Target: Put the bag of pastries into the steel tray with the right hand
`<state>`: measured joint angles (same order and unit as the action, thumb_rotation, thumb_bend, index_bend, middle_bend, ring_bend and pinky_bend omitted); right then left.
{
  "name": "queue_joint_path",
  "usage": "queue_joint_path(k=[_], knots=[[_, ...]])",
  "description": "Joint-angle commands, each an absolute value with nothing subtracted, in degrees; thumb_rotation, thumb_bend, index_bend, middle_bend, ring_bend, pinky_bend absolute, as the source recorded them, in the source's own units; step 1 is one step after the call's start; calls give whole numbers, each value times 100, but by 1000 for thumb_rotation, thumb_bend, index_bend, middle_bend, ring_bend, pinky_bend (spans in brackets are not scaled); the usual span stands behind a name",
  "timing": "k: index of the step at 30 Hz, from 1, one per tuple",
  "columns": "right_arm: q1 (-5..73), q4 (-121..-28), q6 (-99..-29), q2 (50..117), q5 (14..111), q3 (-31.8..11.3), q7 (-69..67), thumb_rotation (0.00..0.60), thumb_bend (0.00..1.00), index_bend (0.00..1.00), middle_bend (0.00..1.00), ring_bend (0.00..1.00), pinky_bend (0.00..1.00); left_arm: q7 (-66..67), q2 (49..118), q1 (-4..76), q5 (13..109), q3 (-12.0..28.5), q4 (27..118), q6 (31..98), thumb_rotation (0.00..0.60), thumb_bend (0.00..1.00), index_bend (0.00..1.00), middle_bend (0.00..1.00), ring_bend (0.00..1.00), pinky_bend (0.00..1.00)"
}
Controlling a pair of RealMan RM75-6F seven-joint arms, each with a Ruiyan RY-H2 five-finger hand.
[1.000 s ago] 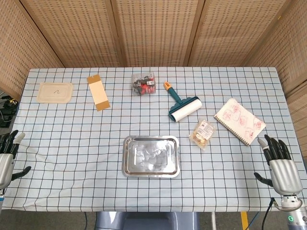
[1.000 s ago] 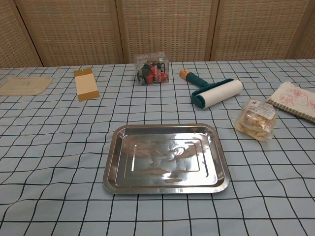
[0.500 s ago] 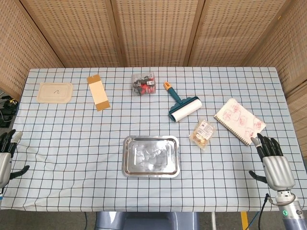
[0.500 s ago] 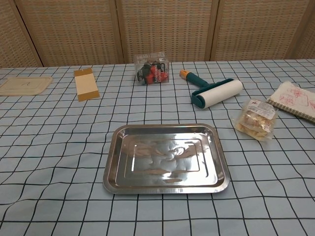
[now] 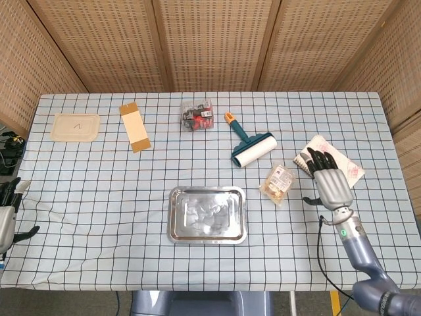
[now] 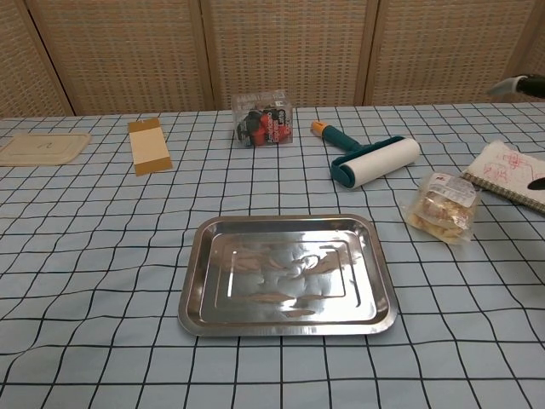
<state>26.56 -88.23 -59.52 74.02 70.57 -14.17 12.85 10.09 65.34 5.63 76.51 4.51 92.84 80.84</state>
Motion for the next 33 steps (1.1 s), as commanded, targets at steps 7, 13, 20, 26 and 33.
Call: queue_joint_path(k=[7,13,20,26,33], knots=[[3373,-8380,-5067,7923,5778,-1467,2286,600,46,36,0,0,0,767,6464,596,7496,498,9222,7930,600,137,0,0,0,0],[3605,-8252,-4954,8112,5184,-1325,2758,600,47,36,0,0,0,666,6433,621,7489,491,9206,7861,600,138,0,0,0,0],[3781,-8053,-4947,8389,5117,-1206,2752,600,53,36,0,0,0,630,6432,654,7440,490,9194,7782,600,139,0,0,0,0],[3868,-7621,-5088,8760,5402,-1170,2523,600,128,167,0,0,7,632,6443,658,7444,480,9202,7789,600,139,0,0,0,0],[3862,-6691,-5392,9336,5981,-1069,2045,600,215,531,259,174,286,617,6442,672,7349,498,9208,7738,600,139,0,0,0,0]])
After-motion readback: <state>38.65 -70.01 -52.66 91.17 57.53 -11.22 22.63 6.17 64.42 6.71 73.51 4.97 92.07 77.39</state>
